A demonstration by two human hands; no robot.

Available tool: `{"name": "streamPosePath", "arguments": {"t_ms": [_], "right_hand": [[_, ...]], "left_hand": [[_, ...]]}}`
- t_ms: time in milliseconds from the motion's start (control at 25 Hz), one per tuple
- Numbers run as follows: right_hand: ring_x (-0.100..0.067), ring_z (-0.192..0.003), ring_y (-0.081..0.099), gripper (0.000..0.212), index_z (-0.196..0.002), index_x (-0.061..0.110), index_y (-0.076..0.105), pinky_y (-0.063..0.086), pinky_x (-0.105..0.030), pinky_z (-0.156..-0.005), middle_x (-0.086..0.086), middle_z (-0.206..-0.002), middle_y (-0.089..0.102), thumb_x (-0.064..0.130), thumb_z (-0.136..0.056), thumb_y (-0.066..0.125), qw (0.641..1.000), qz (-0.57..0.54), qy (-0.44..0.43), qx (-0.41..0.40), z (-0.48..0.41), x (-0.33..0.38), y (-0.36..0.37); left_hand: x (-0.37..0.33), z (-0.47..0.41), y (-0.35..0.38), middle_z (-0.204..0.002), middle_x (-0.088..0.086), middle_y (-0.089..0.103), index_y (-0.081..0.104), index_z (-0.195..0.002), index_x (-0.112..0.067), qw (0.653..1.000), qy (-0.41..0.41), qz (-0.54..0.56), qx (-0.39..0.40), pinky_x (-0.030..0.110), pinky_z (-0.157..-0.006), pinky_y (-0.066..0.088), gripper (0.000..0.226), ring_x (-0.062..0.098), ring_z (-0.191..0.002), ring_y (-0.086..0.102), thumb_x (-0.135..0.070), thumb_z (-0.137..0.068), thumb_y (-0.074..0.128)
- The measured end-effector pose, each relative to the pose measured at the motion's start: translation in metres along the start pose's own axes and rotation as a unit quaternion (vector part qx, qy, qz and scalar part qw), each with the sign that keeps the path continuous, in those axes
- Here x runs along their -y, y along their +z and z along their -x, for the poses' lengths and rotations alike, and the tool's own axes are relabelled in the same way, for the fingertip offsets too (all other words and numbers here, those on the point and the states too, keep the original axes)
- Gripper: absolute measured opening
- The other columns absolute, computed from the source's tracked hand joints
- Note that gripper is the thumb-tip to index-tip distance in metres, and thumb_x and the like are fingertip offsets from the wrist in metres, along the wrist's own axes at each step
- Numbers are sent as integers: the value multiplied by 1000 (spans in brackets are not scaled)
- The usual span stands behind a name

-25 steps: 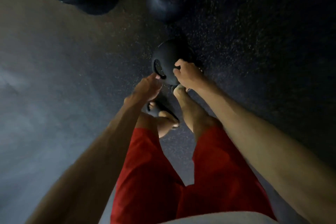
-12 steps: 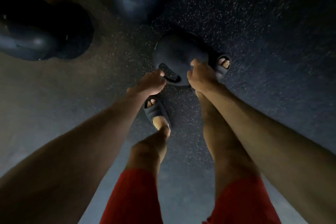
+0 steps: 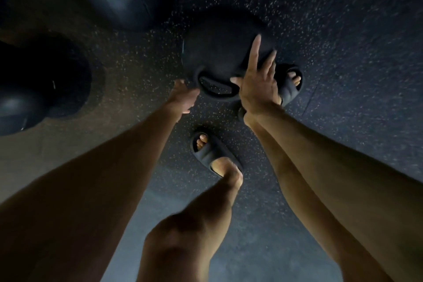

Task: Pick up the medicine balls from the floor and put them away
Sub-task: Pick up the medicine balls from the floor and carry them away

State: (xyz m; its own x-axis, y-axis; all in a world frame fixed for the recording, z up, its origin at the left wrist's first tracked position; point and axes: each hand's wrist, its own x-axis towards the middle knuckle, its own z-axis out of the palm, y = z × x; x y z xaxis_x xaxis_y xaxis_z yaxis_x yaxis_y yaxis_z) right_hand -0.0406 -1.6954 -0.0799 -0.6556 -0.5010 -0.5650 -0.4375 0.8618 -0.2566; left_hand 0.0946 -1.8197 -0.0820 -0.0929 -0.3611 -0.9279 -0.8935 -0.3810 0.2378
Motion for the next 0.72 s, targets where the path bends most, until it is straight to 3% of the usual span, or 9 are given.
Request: {"name": "streamPosePath", "arguments": {"t_ms": [160,280,360,480,600,720], "right_hand": [[-41,-147,27,87,-159,24,-8,34,-49,-113,-28,-163,11,51,-99,49,998,-64,25,14,-57,-10,-40],[-37,-134,46,51,-152,15,31,39,-40,-103,-20,-150,44,33,-105,39,981,-151,119,-30,-126,-12,-88],[-36,-128,51,40,-141,11,44,41,-39,-99,-18,-140,52,26,-104,37,974,-179,130,-53,-156,-20,-115],[-37,-134,42,51,-151,17,33,39,-45,-105,-19,-149,39,36,-104,40,983,-181,19,-29,-144,-24,-124],[-42,-149,18,77,-160,21,5,30,-52,-115,-23,-163,8,49,-101,46,988,-148,-41,0,-128,-28,-114],[-41,-152,5,94,-158,20,-12,27,-53,-117,-24,-164,-8,53,-97,51,987,-160,4,18,-161,-27,-123]], "left_hand": [[-21,-8,7,-151,11,45,13,-159,-22,998,-23,50,38,43,-93,53,72,28,-121,58,-28,-101,55],[-78,-11,21,-155,7,42,10,-159,-28,988,25,140,52,45,-98,51,73,29,-126,57,-28,-102,55],[-129,-9,33,-150,7,50,3,-161,-22,970,77,225,51,45,-100,52,72,28,-120,63,-22,-105,48],[-186,-7,40,-132,9,66,-13,-158,-21,961,113,244,63,42,-89,58,70,27,-105,72,-26,-109,36],[-240,-18,30,-106,4,76,19,-158,-9,981,137,135,18,30,-72,53,58,18,-90,72,-38,-108,25],[-312,-26,20,-99,6,76,21,-158,-18,983,177,-56,-5,21,-62,47,56,13,-75,62,-24,-106,40]]}}
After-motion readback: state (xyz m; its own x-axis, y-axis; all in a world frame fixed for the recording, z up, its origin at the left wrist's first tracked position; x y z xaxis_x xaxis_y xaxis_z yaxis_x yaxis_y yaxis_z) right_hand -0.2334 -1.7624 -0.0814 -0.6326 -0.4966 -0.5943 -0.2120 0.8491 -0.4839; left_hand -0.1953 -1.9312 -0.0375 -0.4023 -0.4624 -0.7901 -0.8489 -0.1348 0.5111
